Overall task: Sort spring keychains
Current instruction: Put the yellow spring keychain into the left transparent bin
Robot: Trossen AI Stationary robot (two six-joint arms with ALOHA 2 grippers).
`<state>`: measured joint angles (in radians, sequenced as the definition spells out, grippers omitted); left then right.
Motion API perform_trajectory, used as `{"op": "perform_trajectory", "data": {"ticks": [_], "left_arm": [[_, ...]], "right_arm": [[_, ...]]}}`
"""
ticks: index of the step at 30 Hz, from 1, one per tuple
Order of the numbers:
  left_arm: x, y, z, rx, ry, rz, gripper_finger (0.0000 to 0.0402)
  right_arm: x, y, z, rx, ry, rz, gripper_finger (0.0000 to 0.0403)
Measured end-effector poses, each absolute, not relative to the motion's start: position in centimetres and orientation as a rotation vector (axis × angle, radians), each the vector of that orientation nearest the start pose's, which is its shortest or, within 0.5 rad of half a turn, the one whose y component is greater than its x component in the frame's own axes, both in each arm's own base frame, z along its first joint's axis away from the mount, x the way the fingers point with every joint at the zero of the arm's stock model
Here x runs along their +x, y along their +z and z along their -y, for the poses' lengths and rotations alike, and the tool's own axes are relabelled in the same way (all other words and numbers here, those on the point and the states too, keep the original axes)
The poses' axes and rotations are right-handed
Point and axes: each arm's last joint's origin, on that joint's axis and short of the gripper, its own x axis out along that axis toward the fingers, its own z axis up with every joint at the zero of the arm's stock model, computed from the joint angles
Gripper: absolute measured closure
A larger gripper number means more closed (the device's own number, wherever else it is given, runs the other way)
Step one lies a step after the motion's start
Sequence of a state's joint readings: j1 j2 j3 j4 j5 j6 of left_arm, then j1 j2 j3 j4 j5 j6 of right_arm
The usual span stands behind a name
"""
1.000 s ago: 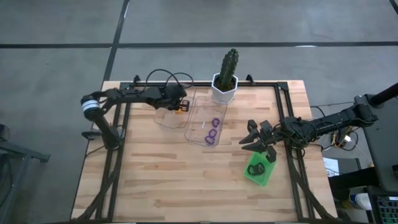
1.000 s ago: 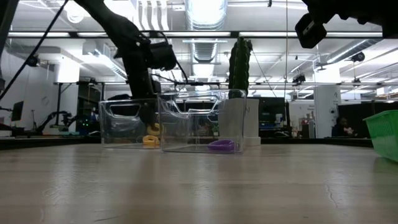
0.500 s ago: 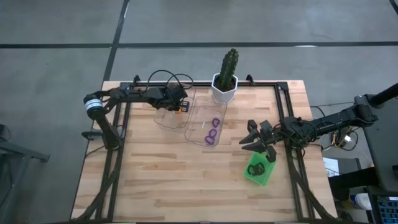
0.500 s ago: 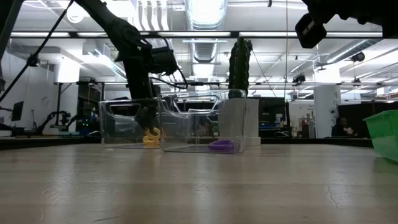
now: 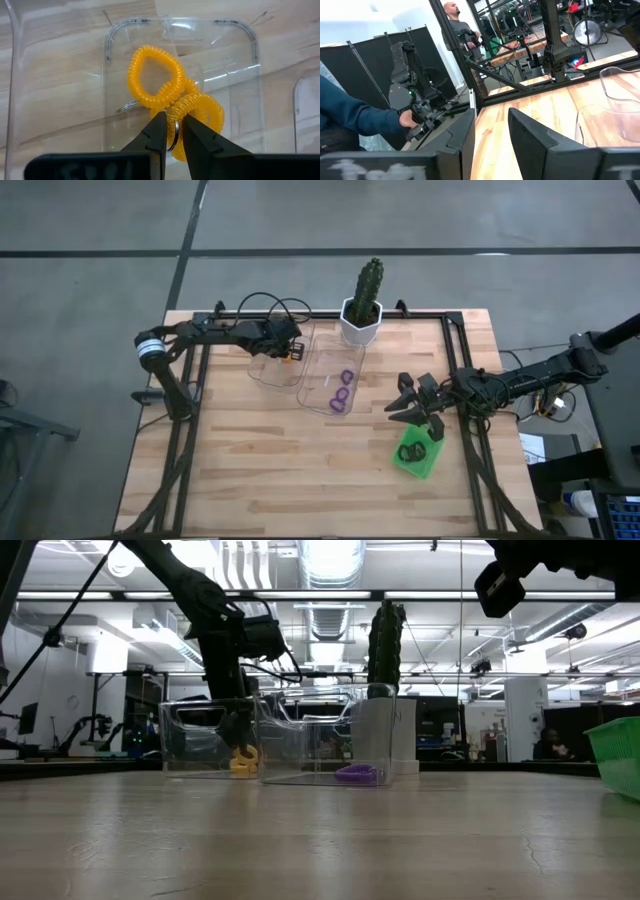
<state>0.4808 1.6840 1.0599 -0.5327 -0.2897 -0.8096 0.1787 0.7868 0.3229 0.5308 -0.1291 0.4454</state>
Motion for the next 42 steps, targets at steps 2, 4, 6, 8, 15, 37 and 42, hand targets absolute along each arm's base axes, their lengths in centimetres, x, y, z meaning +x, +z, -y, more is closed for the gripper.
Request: {"op": "perform_trajectory", "data": {"ticks": [2,4,6,8,15,37,42], "left_arm": [[28.18,18.39,-15.63,-0.789,1.125,-0.84,0.0351],[28.18,18.39,-15.63,-0.787,1.124,-0.842,0.0351],[28.18,18.4,-15.63,-0.787,1.124,-0.841,0.0351],[28.17,18.41,-15.63,-0.787,1.124,-0.841,0.0351],[28.17,18.42,-15.63,-0.788,1.124,-0.841,0.0351],[28.17,18.42,-15.63,-0.778,1.117,-0.846,0.0351],[28.15,18.44,-15.66,-0.773,1.129,-0.84,0.0351]], "right_arm": [[17.23,24.09,-3.49,0.443,0.318,-0.002,0.0291],[17.23,24.09,-3.49,0.443,0.318,-0.002,0.0291],[17.23,24.09,-3.49,0.443,0.318,-0.002,0.0291],[17.23,24.09,-3.49,0.443,0.318,-0.002,0.0291],[17.23,24.09,-3.49,0.443,0.318,-0.003,0.0291],[17.23,24.08,-3.49,0.443,0.318,-0.003,0.0291],[17.23,24.08,-3.49,0.443,0.317,-0.003,0.0291]]}}
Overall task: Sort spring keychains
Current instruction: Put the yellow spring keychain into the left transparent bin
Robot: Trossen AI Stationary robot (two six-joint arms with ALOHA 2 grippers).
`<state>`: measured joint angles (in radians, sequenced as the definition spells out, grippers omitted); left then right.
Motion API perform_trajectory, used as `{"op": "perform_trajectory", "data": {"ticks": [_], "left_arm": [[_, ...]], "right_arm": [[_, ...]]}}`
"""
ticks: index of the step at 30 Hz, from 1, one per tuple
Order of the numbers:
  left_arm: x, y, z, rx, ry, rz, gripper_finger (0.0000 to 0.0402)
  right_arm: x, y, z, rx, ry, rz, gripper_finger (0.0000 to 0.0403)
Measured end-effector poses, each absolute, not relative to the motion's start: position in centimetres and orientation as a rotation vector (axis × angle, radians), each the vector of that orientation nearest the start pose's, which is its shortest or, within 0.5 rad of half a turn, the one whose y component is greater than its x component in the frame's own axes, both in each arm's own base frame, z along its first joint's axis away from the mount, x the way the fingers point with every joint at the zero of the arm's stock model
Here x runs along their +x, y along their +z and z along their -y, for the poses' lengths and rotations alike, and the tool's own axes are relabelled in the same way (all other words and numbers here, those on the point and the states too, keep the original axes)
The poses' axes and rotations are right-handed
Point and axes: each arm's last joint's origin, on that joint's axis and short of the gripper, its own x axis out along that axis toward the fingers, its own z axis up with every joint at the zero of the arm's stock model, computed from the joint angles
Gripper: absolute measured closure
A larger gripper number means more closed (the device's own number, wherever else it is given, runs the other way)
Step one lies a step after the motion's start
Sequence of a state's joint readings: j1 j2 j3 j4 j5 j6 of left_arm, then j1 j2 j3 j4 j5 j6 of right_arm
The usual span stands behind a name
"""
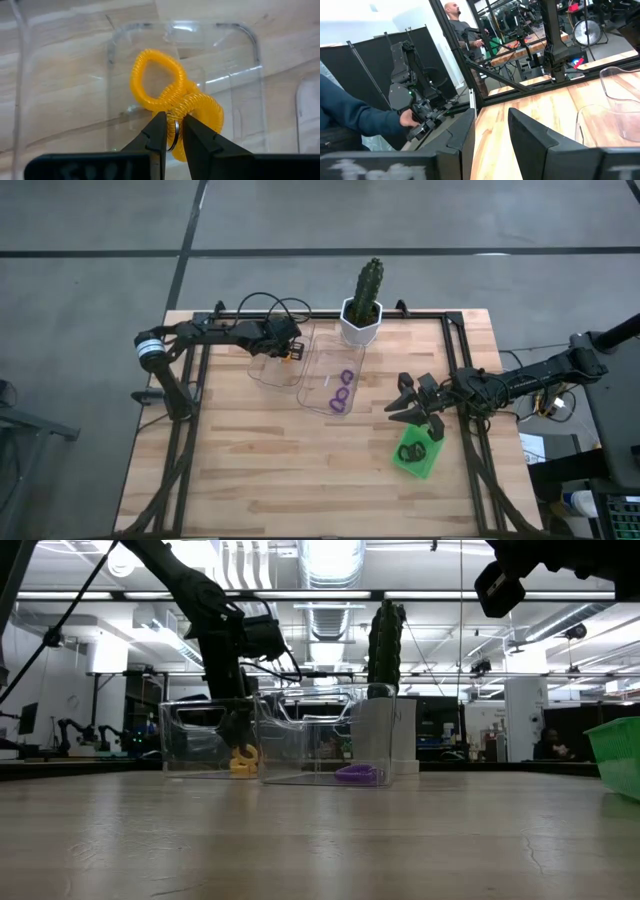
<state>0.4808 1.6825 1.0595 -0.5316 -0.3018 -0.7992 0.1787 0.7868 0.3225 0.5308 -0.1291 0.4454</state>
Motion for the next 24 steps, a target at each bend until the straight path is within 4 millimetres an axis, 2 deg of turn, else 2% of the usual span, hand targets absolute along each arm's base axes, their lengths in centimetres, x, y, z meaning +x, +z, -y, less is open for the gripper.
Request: {"op": "perform_trajectory", "data": {"ticks": [24], "left_arm": [[28.12,18.44,-15.69,-0.741,1.126,-0.852,0.0351]], "right_arm": [[17.23,24.08,-3.49,0.443,0.317,-0.003,0.0291]]}}
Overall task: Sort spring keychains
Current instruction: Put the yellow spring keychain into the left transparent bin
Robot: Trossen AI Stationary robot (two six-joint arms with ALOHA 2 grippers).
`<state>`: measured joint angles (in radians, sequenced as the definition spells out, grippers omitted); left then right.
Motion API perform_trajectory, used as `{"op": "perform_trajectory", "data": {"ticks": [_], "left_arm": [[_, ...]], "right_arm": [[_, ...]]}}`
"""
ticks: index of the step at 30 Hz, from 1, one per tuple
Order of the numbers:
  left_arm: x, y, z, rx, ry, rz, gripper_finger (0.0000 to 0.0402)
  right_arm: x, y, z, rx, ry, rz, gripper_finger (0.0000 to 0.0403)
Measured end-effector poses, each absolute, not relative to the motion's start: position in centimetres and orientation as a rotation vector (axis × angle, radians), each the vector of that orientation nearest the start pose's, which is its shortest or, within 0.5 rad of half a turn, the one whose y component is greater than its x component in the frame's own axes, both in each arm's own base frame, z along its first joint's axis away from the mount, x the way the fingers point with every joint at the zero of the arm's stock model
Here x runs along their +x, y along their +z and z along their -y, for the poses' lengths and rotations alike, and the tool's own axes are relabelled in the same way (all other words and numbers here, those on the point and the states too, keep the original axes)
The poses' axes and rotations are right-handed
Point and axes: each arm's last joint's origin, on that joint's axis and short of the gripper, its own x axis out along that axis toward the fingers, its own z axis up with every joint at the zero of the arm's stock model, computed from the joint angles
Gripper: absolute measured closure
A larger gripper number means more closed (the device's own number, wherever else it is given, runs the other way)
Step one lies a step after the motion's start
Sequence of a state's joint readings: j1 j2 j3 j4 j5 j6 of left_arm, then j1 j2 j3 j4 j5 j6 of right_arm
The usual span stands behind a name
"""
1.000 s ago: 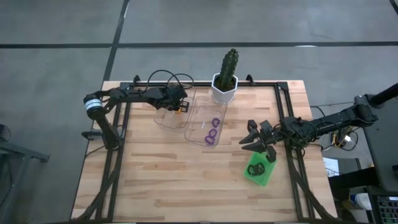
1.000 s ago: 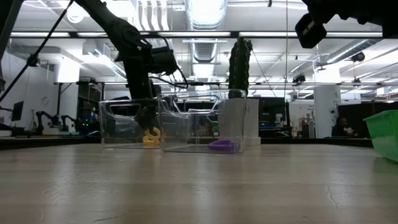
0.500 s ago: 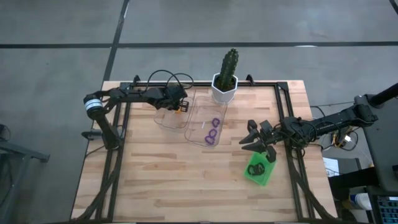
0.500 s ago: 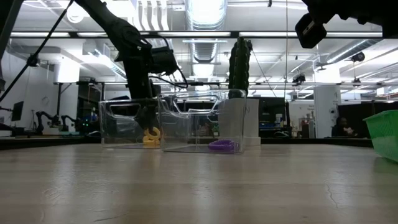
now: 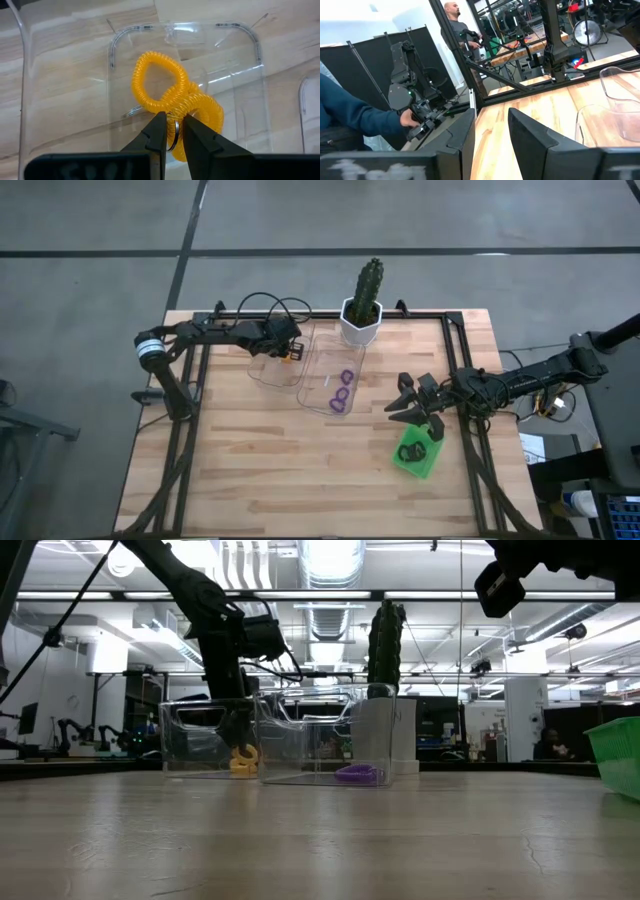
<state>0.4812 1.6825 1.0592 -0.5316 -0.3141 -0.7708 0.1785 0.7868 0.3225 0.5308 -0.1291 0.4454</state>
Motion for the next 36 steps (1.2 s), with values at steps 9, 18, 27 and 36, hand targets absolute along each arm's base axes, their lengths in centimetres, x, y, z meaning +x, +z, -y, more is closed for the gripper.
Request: {"op": "perform_trajectory", "data": {"ticks": [9,18,27,36], "left_arm": [[28.14,18.44,-15.65,-0.741,1.123,-0.853,0.0351],[28.18,18.43,-15.59,-0.761,1.124,-0.846,0.0351],[28.21,18.33,-15.52,-0.812,1.132,-0.831,0.0351],[28.36,18.34,-15.37,-0.81,1.128,-0.824,0.0351]], "right_arm": [[17.23,24.08,-3.49,0.443,0.317,-0.003,0.0291],[17.23,24.08,-3.49,0.443,0.317,-0.003,0.0291],[17.23,24.08,-3.48,0.443,0.317,-0.003,0.0291],[17.23,24.08,-3.48,0.443,0.317,-0.003,0.0291]]}}
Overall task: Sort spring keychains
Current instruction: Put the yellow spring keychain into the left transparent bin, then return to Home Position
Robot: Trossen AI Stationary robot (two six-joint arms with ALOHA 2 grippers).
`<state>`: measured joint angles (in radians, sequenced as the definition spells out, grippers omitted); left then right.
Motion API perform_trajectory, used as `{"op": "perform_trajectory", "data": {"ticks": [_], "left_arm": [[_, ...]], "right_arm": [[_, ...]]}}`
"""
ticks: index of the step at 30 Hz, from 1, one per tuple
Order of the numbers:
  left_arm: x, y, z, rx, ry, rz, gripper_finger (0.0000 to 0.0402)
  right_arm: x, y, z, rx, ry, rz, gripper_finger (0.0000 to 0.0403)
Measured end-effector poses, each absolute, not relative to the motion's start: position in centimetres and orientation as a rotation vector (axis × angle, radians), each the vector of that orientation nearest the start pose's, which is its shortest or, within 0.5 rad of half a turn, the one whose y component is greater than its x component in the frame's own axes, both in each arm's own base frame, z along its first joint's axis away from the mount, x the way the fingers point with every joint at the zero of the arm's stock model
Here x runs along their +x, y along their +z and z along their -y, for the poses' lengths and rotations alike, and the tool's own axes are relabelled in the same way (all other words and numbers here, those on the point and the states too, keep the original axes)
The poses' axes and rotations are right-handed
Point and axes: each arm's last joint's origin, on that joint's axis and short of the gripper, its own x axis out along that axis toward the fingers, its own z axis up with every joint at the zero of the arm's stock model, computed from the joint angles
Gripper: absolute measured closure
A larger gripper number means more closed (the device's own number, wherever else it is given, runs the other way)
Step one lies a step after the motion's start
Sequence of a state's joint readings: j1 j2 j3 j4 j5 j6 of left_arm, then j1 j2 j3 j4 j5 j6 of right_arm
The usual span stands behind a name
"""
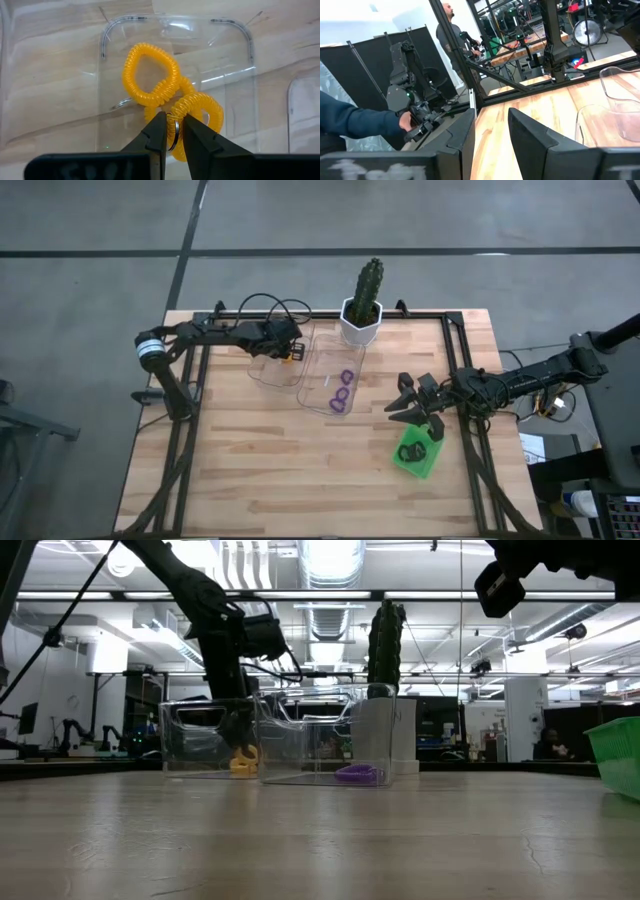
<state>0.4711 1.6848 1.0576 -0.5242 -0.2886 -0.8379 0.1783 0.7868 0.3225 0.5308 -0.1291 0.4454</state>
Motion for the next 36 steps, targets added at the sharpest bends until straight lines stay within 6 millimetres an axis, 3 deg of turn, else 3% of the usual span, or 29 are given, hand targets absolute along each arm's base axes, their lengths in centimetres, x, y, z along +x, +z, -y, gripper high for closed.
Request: {"op": "perform_trajectory", "data": {"ticks": [8,18,24,29,36], "left_arm": [[28.6,18.3,-15.2,-0.804,1.117,-0.817,0.0345],[28.6,18.4,-15.2,-0.793,1.128,-0.806,0.0263],[29.1,19.2,-14.8,-0.921,0.958,-0.83,0.025],[29.3,22.4,-13.8,-0.937,0.87,-0.746,0.025],[27.4,30.9,-10.2,-0.773,0.69,-0.516,0.025]], "right_arm": [[17.2,24.1,-3.5,0.443,0.317,-0.003,0.0291],[17.2,24.1,-3.5,0.443,0.317,-0.003,0.0291],[17.2,24.1,-3.5,0.443,0.317,-0.003,0.0291],[17.2,24.1,-3.5,0.443,0.318,-0.002,0.0291],[17.1,24.2,-3.5,0.444,0.32,0.009,0.0291]]}}
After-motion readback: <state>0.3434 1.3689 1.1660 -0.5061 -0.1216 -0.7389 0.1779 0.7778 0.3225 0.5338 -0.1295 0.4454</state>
